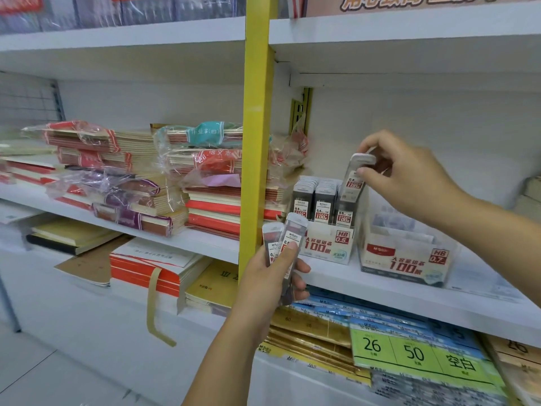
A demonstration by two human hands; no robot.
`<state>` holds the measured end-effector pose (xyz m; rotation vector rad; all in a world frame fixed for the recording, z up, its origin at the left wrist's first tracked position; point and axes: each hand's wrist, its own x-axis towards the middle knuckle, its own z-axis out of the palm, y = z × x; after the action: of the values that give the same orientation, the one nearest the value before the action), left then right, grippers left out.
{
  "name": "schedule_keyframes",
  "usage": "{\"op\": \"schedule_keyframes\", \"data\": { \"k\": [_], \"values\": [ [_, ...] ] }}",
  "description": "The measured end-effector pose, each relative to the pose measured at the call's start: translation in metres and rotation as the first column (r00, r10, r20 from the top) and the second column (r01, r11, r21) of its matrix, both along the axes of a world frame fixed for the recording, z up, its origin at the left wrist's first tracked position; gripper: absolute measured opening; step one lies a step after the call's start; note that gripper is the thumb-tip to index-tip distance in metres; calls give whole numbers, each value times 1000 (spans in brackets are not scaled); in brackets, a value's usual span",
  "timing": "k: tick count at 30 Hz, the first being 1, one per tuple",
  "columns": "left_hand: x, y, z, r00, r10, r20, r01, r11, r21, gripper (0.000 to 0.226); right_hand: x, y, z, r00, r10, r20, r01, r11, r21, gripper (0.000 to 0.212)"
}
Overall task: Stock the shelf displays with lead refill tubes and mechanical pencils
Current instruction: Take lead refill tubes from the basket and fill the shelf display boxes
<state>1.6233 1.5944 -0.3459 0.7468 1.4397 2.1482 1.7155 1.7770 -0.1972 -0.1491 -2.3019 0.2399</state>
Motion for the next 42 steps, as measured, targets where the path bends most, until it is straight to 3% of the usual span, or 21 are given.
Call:
{"op": "schedule_keyframes", "data": {
  "k": [6, 8, 13, 15, 18, 22, 25, 28, 30, 32, 34, 37, 40, 42],
  "values": [
    [-1, 1, 0, 1000, 14, -9, -14, 1000, -10, 26, -17, 18, -15, 988, -62, 143, 71, 995, -63, 23],
    [0, 1, 0, 999, 15, -29, -15, 999, -29, 26, -20, 22, -22, 979, -111, 172, 113, 994, -1, 19],
    [4, 0, 2, 997, -7, -75, 3, 999, -44, 39, -20, 19, -34, 960, -240, 142, 226, 968, 108, 25],
    [5, -2, 3, 996, -14, -92, 10, 999, -44, 42, -13, 10, -36, 973, -215, 84, 205, 972, 117, 25],
    [7, -3, 4, 991, -27, -134, 19, 998, -59, 46, 1, -13, -41, 998, 14, 69, -7, 994, -106, 17],
    [14, -3, 7, 984, -77, -159, 67, 995, -68, 40, 11, -41, -52, 920, 324, 222, -185, 856, -482, 26],
    [18, -2, 8, 981, -107, -162, 96, 993, -75, 23, 10, -46, -58, 921, 360, 147, -221, 796, -564, 20],
    [17, 0, 9, 991, -113, -66, 111, 993, -32, 23, 12, -38, -51, 961, 276, 8, -216, 769, -602, 19],
    [14, -1, 9, 997, -69, -23, 68, 997, -39, 26, 15, -26, -37, 972, 190, -138, -235, 798, -555, 17],
    [10, -2, 6, 999, -15, -32, 14, 999, -39, 20, 17, -13, -23, 968, 130, -214, -210, 887, -410, 15],
    [6, -4, 5, 997, 30, -69, -32, 999, -23, 19, 17, -4, -12, 982, 72, -176, -105, 977, -184, 16],
    [1, -5, 3, 993, 81, -87, -81, 997, -5, 18, 11, 2, -8, 1000, -8, -23, 10, 997, 78, 19],
    [-2, -5, 2, 993, 84, -82, -83, 996, 14, 19, 2, 7, -10, 994, -63, 86, 46, 981, 187, 14],
    [-2, -6, 1, 993, 86, -78, -85, 996, 20, 18, -4, 9, -12, 992, -67, 106, 48, 984, 174, 16]
  ]
}}
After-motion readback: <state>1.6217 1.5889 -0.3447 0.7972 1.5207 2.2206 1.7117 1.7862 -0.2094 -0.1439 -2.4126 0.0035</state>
